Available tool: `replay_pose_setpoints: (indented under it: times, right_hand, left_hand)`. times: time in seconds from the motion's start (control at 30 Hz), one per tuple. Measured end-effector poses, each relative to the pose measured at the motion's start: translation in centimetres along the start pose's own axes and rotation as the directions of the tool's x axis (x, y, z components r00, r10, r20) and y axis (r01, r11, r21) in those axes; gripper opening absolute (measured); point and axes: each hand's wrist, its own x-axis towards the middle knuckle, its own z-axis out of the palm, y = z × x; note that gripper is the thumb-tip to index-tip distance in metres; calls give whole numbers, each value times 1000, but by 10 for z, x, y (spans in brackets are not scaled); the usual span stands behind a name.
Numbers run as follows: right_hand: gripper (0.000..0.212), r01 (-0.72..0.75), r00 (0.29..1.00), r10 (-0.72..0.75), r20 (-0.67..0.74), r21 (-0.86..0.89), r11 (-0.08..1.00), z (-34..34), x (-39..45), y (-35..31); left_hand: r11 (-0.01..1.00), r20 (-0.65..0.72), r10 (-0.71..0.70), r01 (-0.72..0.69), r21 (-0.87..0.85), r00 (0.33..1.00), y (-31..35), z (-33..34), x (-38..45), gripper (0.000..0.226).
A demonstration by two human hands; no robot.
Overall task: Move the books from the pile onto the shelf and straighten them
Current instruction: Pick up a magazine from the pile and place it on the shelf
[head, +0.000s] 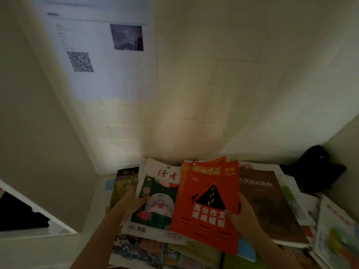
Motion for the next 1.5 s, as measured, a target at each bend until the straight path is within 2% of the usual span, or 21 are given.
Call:
replay_pose_setpoints:
  times: [0.07, 0.1, 0.13, 0.23, 0.37, 0.47, 0.53, 0.63, 0.7, 0.77, 0.83, 0.93, 1.0, 1.07, 1.1, 1.2, 1.33, 1.43, 1.5]
  right_hand:
    - [53, -20, 1000, 20, -3, 12, 1000, 0, 3, 5]
    - [51, -24, 1000, 24, -5, 14, 1000, 0, 3, 6]
    - [50, -31, 1000, 31, -4, 16, 999, -1, 3, 5]
    - [44, -97, 995, 96, 26, 20, 995, -10, 7, 2]
    - [46, -156, 986, 153, 63, 32, 987, -24, 10, -2]
    - [48, -142, 985, 131, 112, 98, 985, -29, 6, 1]
    - [49, -128, 984, 105, 147, 158, 979, -31, 3, 2]
    - [37, -168, 972, 103, 212, 315, 934, -36, 1, 8]
    - [31, -237, 956, 117, 270, 471, 850, -38, 4, 14]
    - [25, -281, 950, 147, 276, 547, 788, -41, 6, 15]
    - [25, -232, 968, 141, 206, 531, 815, -42, 11, 18]
    - [30, -278, 952, 189, 241, 427, 861, -36, 10, 17]
    - [36, -239, 962, 175, 211, 331, 913, -35, 8, 15]
    - [36, -232, 966, 185, 182, 287, 929, -33, 7, 13]
    - [34, -235, 967, 191, 171, 298, 925, -32, 9, 12]
    - [32, -262, 964, 230, 134, 333, 906, -24, 13, 4]
    - [55, -149, 985, 130, 111, 185, 972, -8, 15, -2]
    - [64, -80, 993, 62, 102, 179, 981, -7, 9, -2]
    - [70, -28, 999, 19, 45, 200, 979, -13, -1, -5]
  left_hand:
    - [996, 36, 84, -82, -45, 996, 3, 2, -16, 47]
    - [990, 2, 135, -135, -36, 991, 5, 3, -21, 46]
    - [979, -39, 199, -197, 45, 979, 10, 5, -27, 45]
    - [906, -157, 385, -341, 250, 909, 32, 7, -46, 43]
    - [789, -242, 541, -385, 479, 806, 72, -2, -96, 43]
    - [729, -255, 639, -465, 503, 726, 105, -8, -137, 44]
    - [773, -240, 620, -530, 348, 747, 125, -2, -153, 45]
    - [852, -134, 515, -523, -26, 846, 135, 26, -152, 43]
    - [890, 12, 410, -398, -223, 912, 125, 54, -135, 44]
    - [905, 155, 302, -232, -357, 941, 107, 80, -110, 44]
    - [943, 176, 247, -194, -272, 953, 84, 97, -84, 48]
    - [969, 107, 244, -247, 13, 964, 60, 111, -56, 62]
    - [953, 28, 273, -274, 128, 962, 53, 113, -45, 64]
    - [907, -8, 283, -265, 328, 959, 46, 108, -35, 70]
    - [916, 36, 233, -232, 327, 972, 43, 105, -30, 74]
    - [987, 199, 135, -148, 54, 971, 40, 107, -30, 56]
    - [979, 199, 197, -181, -99, 960, 37, 112, -29, 50]
    - [965, 127, 228, -206, -161, 965, 34, 110, -34, 53]
    - [925, 54, 341, -325, -195, 938, 40, 107, -41, 63]
